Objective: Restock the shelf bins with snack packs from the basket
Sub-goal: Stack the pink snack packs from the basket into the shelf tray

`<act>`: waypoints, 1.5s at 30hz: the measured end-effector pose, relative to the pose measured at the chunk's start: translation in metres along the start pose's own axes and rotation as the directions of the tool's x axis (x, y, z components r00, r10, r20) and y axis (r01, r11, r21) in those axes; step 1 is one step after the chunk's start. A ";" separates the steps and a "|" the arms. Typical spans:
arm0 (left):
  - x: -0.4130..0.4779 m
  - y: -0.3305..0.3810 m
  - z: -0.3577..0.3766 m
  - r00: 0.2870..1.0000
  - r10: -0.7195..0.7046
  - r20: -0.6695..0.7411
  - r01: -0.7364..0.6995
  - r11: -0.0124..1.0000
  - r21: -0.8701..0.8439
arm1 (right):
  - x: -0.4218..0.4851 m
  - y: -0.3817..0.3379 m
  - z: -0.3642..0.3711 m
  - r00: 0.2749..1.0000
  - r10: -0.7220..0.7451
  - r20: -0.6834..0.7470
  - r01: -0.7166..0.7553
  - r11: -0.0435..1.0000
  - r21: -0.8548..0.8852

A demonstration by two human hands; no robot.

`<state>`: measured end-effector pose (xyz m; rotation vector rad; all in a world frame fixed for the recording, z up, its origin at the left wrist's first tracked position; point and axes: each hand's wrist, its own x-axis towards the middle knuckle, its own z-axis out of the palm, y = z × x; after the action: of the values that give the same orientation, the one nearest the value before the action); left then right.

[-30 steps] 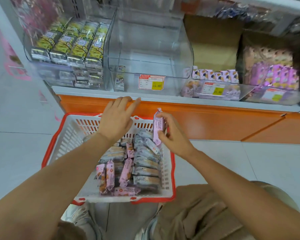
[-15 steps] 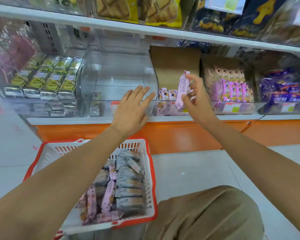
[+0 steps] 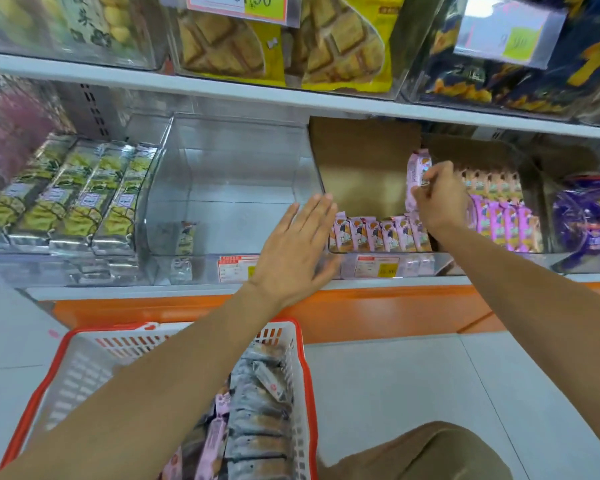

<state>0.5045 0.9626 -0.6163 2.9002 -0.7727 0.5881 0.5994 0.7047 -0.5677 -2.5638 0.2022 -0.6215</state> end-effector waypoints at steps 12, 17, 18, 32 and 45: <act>-0.002 -0.001 0.013 0.998 0.026 -0.049 -0.024 0.999 0.029 | 0.029 0.015 0.031 0.999 0.038 -0.002 -0.037 0.964 -0.262; -0.001 0.000 0.015 1.000 0.024 -0.014 -0.023 0.999 0.042 | 0.021 0.016 0.034 0.999 0.003 0.040 0.011 0.943 -0.334; -0.001 0.000 0.015 1.000 0.024 -0.007 -0.023 0.998 0.051 | 0.020 0.015 0.034 0.999 0.008 0.045 0.009 0.937 -0.349; -0.011 0.003 -0.006 0.997 0.019 0.081 -0.020 1.000 0.015 | -0.026 -0.025 0.008 0.990 -0.086 0.116 0.096 0.992 -0.086; -0.148 -0.020 -0.001 0.991 0.101 0.093 -0.108 0.991 0.082 | -0.177 -0.115 0.004 0.916 -0.373 0.147 0.246 0.813 0.528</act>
<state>0.3958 1.0486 -0.6723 2.9978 -0.9388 0.5175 0.4480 0.8509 -0.5831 -2.1394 -0.4280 -0.3937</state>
